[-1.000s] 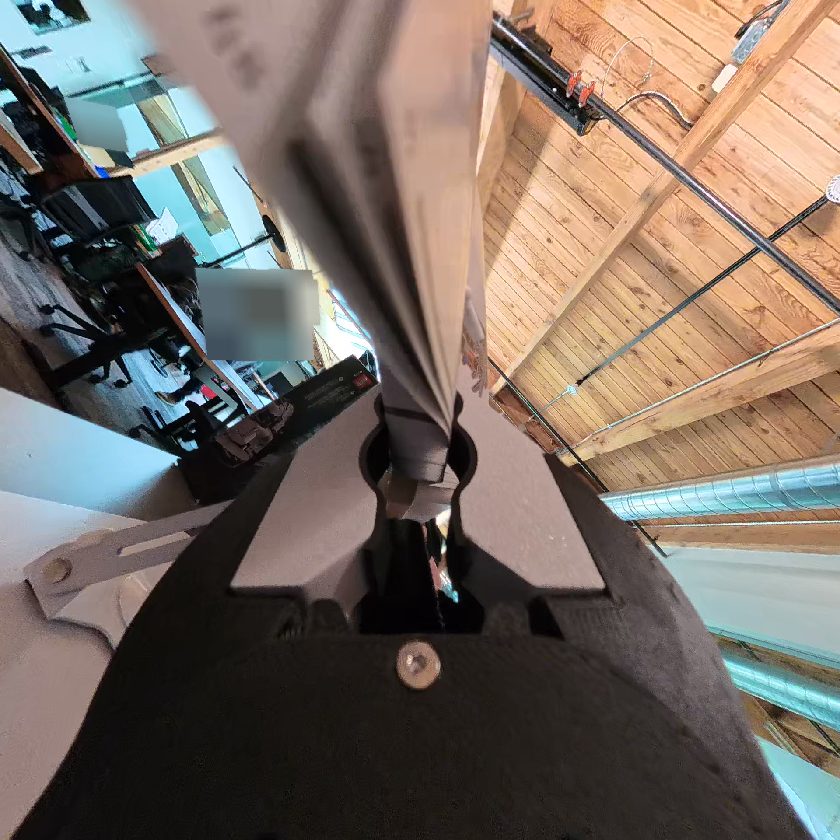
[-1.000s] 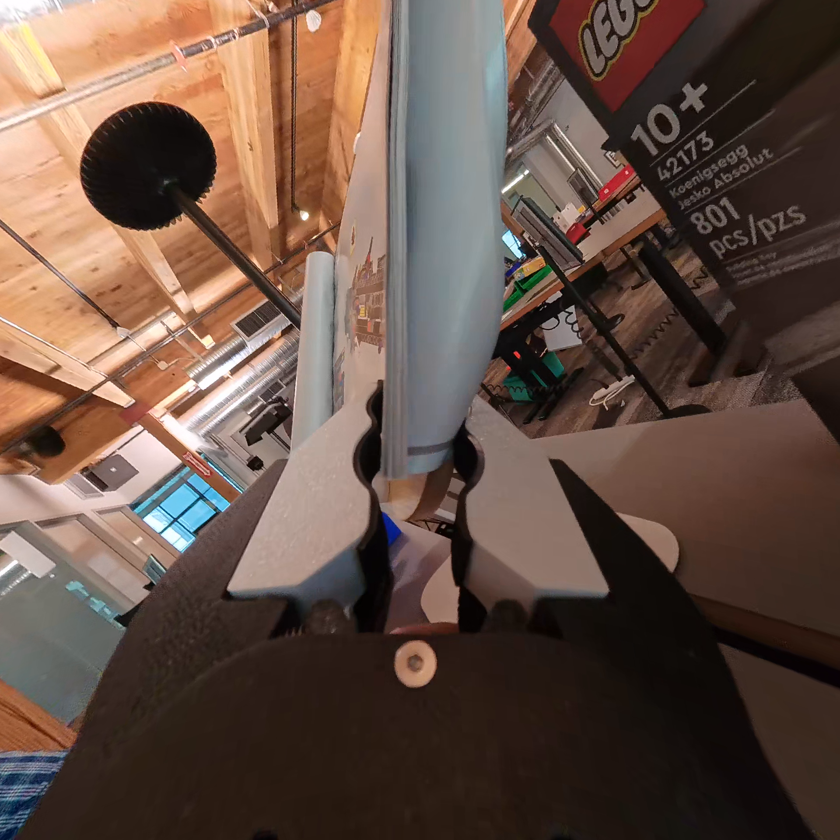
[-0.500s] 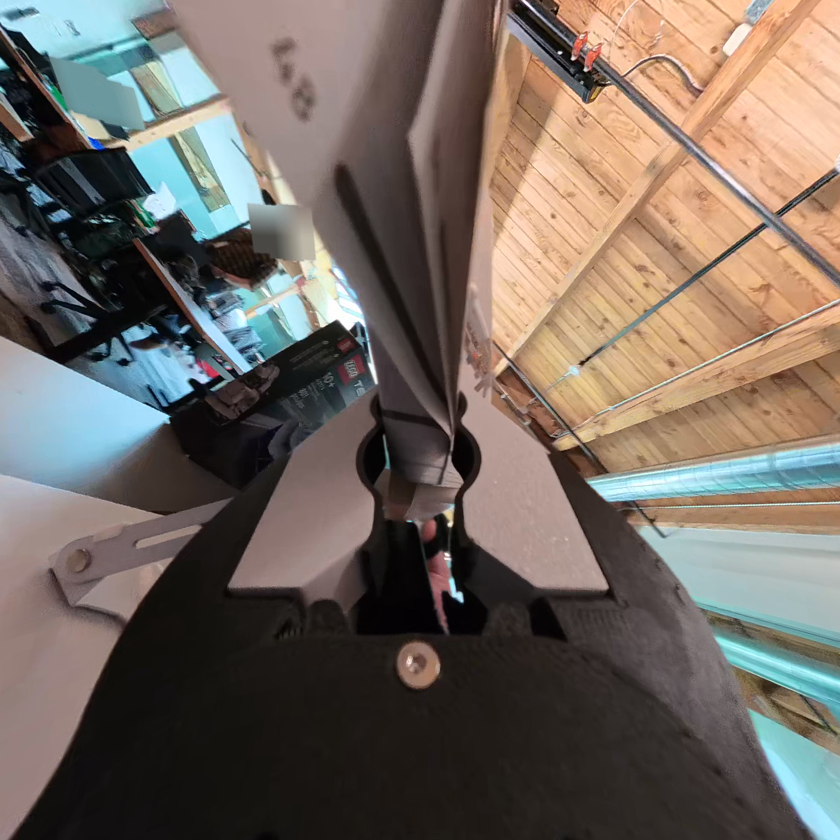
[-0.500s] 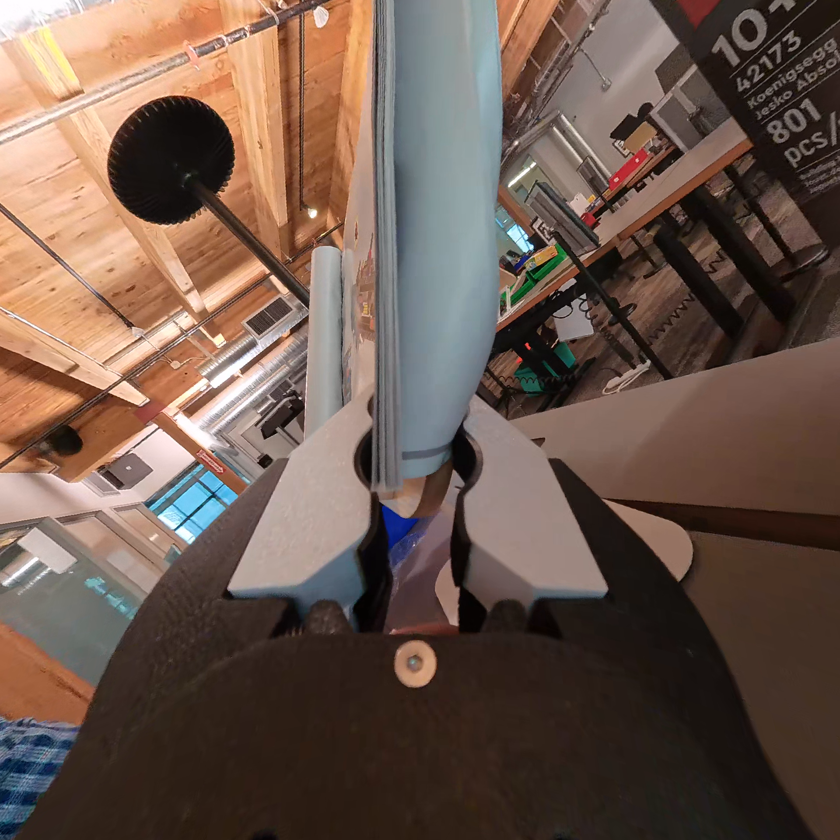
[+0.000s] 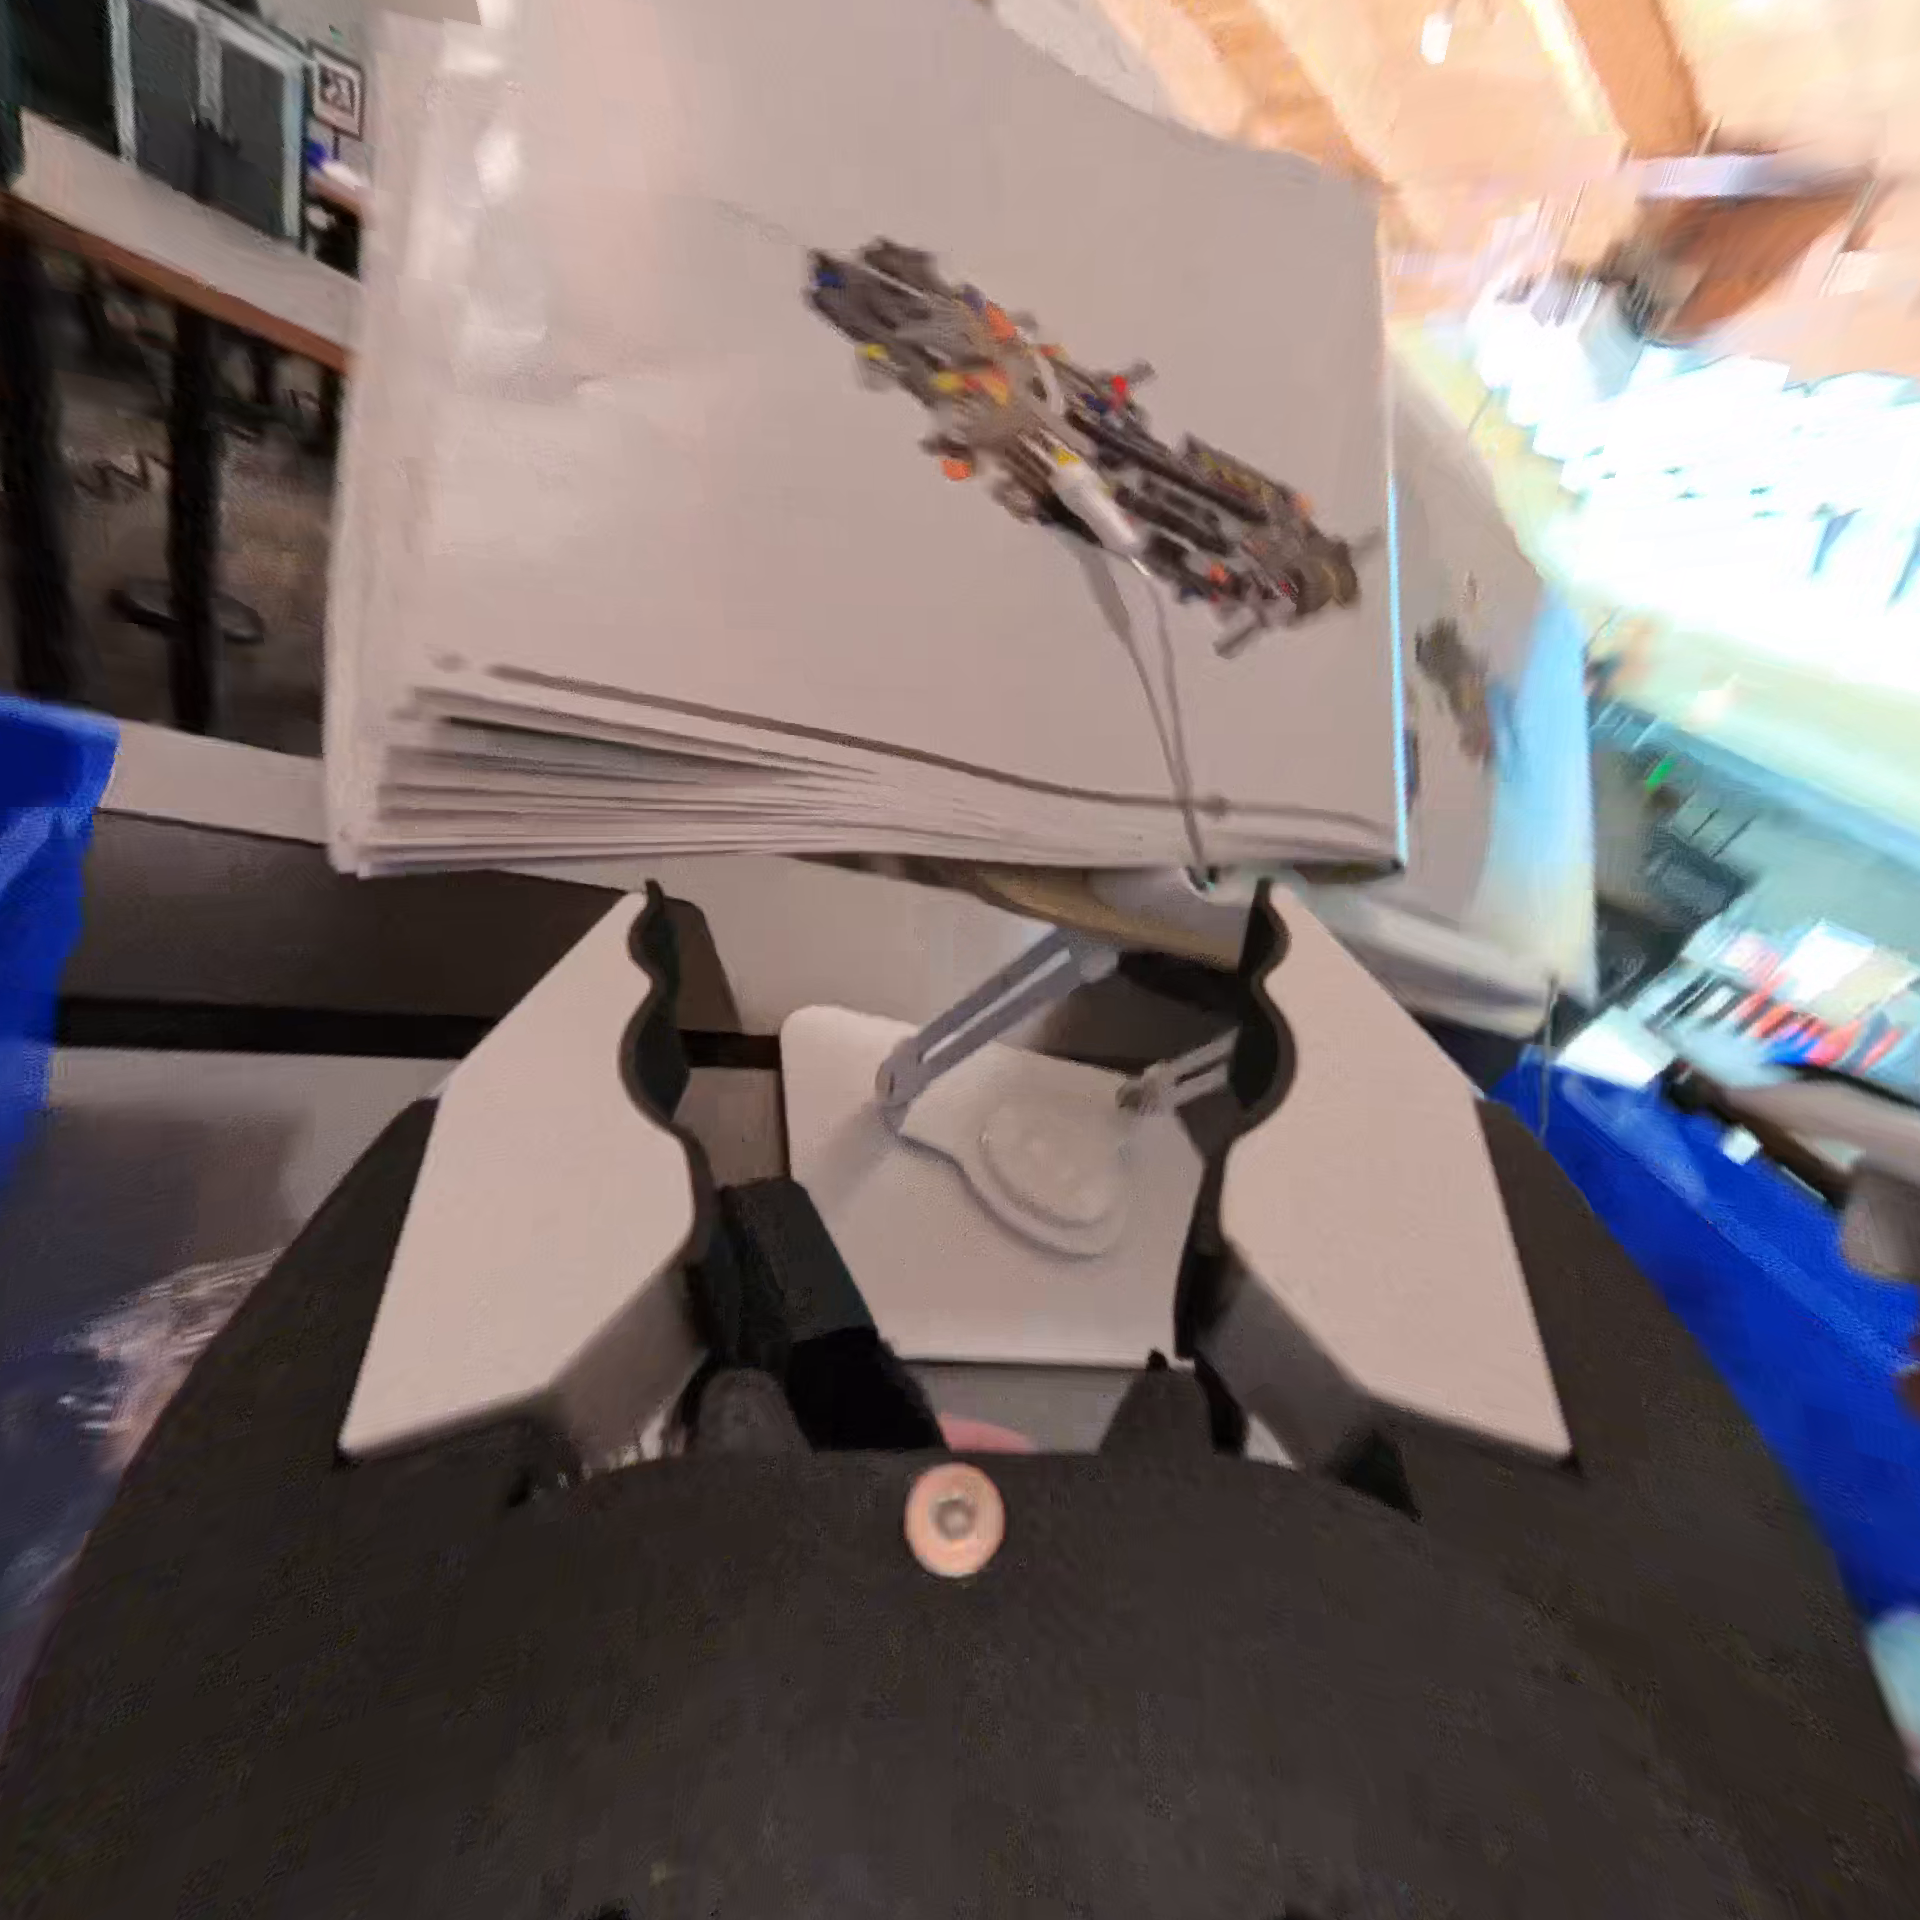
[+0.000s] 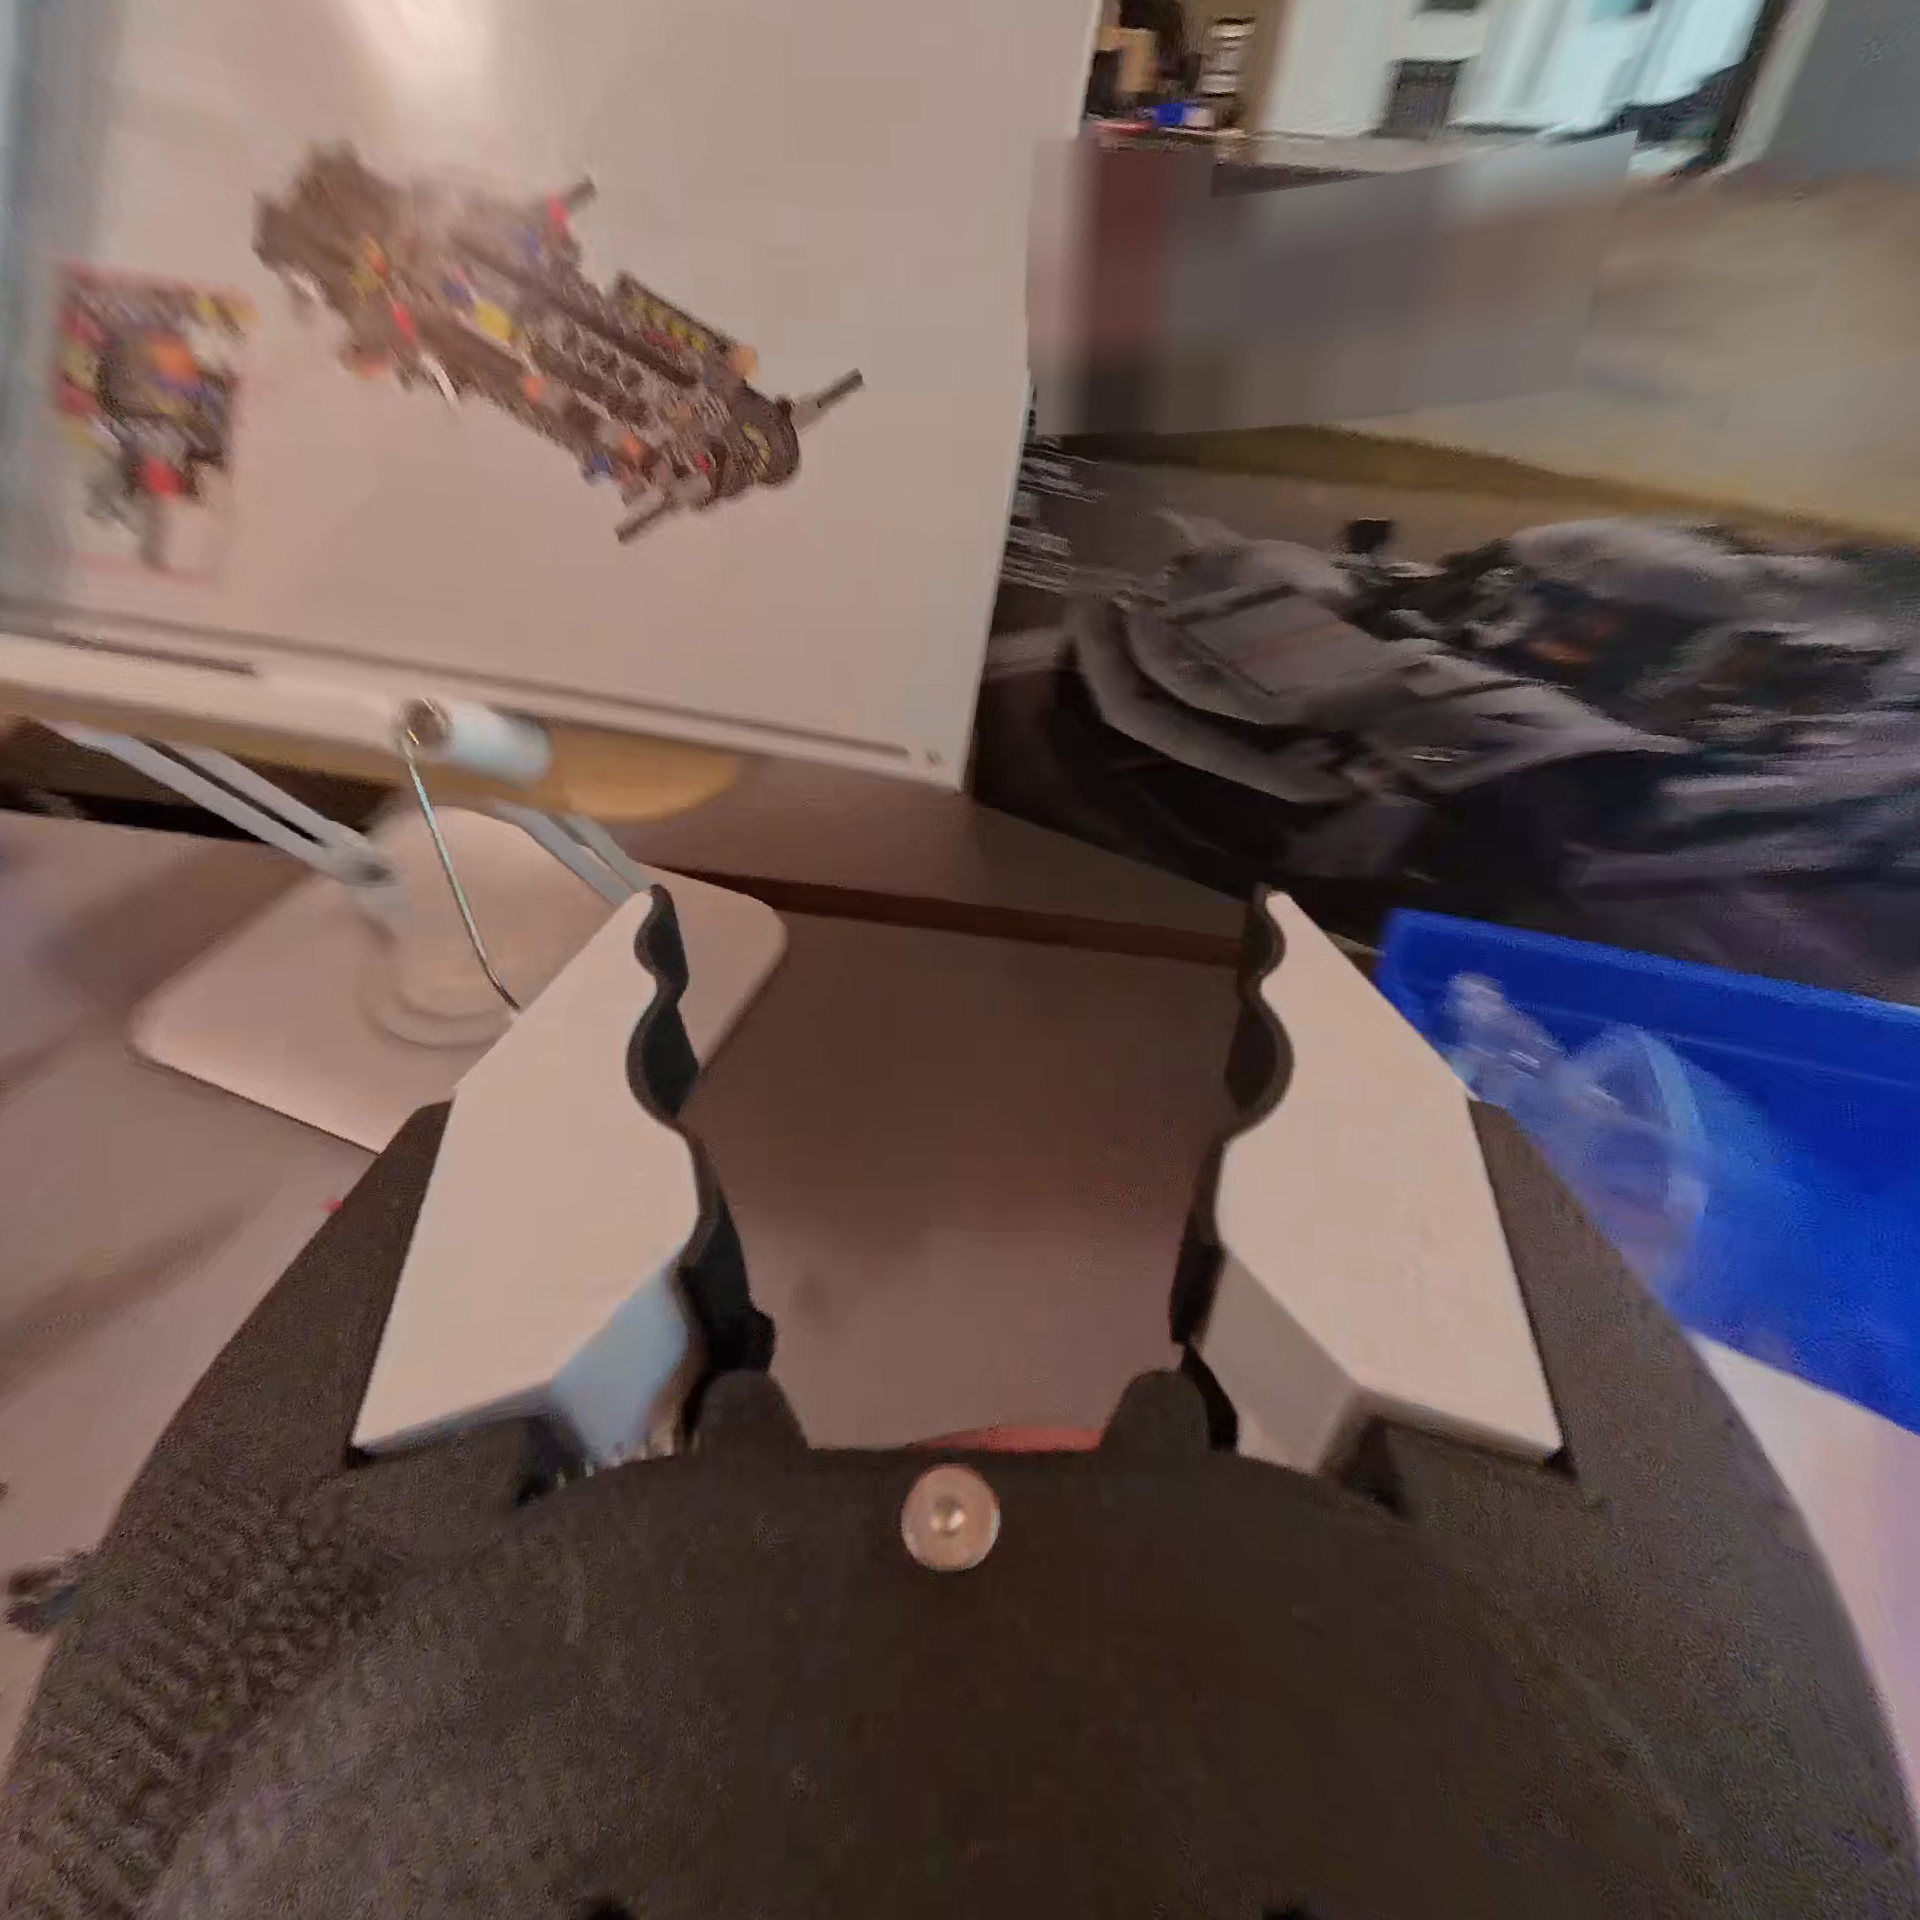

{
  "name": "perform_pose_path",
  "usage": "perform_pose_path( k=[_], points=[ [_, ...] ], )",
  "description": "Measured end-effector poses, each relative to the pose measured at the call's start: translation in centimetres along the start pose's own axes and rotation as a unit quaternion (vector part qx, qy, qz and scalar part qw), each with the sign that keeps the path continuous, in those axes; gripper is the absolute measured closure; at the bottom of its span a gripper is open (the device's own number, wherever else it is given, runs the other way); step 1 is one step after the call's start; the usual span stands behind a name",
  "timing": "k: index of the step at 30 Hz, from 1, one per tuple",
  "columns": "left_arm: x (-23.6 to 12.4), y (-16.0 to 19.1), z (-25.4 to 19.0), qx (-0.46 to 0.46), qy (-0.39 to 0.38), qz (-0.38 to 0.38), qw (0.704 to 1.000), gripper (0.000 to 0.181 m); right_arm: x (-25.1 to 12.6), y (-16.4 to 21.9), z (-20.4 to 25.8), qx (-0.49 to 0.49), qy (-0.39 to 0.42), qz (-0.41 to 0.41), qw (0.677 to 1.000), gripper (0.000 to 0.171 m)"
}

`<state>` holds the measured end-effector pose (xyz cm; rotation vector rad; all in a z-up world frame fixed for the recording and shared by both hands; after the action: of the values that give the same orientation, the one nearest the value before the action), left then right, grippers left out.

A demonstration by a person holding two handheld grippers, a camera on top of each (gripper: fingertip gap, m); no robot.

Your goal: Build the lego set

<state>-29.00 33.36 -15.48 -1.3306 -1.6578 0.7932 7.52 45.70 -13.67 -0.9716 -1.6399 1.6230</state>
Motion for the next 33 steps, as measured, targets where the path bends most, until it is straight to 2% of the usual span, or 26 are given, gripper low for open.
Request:
perform_pose_path(
  k=[4,6,8,11,13,14,16,19,24,28,33],
  points=[
    [-1.3,-0.4,-3.6,0.148,-0.006,0.013,0.989,0.070,-4.0,1.2,-0.4,-0.072,0.093,0.013,0.993,0.065],
    [-1.8,1.0,-5.4,0.179,0.010,0.042,0.983,0.066,-5.2,1.9,0.1,-0.074,0.101,0.013,0.992,0.065],
    [-2.5,2.0,-7.1,0.194,0.031,0.053,0.979,0.069,-6.2,2.5,0.9,-0.067,0.096,0.017,0.993,0.066],
    [-4.0,3.7,-8.8,0.262,0.073,0.083,0.959,0.096,-7.9,3.2,1.9,-0.086,0.071,0.026,0.993,0.079],
    [-5.0,4.7,-9.4,0.303,0.106,0.108,0.941,0.115,-9.3,4.0,2.2,-0.097,0.046,0.041,0.993,0.096],
    [-5.5,5.5,-9.6,0.309,0.123,0.134,0.933,0.118,-10.0,4.5,2.5,-0.092,0.028,0.048,0.994,0.100],
    [-6.4,6.8,-9.7,0.309,0.148,0.175,0.923,0.111,-11.5,5.8,3.2,-0.086,-0.014,0.073,0.993,0.100],
    [-8.2,9.1,-10.8,0.292,0.198,0.236,0.905,0.106,-14.0,7.6,3.1,-0.091,-0.036,0.095,0.991,0.099],
    [-10.3,12.1,-14.0,0.308,0.266,0.265,0.874,0.104,-17.7,10.9,4.1,-0.041,-0.114,0.151,0.981,0.102],
    [-11.0,14.7,-16.9,0.322,0.325,0.272,0.846,0.106,-19.5,12.2,4.2,-0.067,-0.121,0.163,0.977,0.107],
    [-9.1,17.2,-19.3,0.347,0.347,0.250,0.835,0.105,-19.7,11.3,1.1,-0.058,-0.041,0.069,0.995,0.107]
  ],
)
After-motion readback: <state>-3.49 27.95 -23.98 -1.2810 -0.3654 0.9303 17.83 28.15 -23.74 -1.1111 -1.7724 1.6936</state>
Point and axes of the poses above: each gripper's, where its closed fingertips meet, x out along the fingers, y out of its underside, z = x × y across the jaws, the point moved 2 cm from there along -x, back along the fingers, and after that the axes turned 12 degrees about -z, right-handed, at the moved point
